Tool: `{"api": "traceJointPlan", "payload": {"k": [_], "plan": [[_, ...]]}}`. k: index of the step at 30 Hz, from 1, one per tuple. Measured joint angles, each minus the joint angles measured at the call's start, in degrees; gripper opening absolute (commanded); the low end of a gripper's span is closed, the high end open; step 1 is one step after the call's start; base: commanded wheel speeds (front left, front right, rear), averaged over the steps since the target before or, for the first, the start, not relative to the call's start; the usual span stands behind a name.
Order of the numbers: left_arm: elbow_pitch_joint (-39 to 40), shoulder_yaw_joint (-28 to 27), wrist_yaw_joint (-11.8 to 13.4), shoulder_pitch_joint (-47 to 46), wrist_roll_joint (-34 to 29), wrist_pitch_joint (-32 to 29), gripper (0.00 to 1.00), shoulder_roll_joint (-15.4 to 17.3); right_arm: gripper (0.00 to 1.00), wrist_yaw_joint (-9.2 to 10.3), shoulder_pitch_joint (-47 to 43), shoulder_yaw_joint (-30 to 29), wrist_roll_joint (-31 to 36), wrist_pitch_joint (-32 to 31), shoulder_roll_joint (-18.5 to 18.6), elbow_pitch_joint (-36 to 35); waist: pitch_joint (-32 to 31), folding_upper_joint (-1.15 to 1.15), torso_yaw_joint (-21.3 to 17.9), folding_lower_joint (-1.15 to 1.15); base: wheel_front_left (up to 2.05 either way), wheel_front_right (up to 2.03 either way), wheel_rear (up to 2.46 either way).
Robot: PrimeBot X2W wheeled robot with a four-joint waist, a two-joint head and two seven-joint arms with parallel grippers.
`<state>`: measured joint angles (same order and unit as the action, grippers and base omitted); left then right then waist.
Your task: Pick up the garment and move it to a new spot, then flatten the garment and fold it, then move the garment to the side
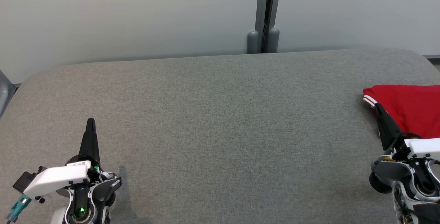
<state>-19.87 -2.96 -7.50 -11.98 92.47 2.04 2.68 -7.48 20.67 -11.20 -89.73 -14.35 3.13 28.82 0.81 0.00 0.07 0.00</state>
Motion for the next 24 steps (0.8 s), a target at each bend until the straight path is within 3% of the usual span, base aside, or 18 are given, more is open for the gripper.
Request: {"api": "traceJointPlan", "payload": {"k": [24], "plan": [[0.0, 0.0, 0.0, 0.0, 0.0, 0.0, 0.0, 0.0, 0.0, 0.0, 0.0, 0.0, 0.0, 0.0, 0.0, 0.0, 0.0, 0.0, 0.0, 0.0, 0.0, 0.0, 0.0]]}}
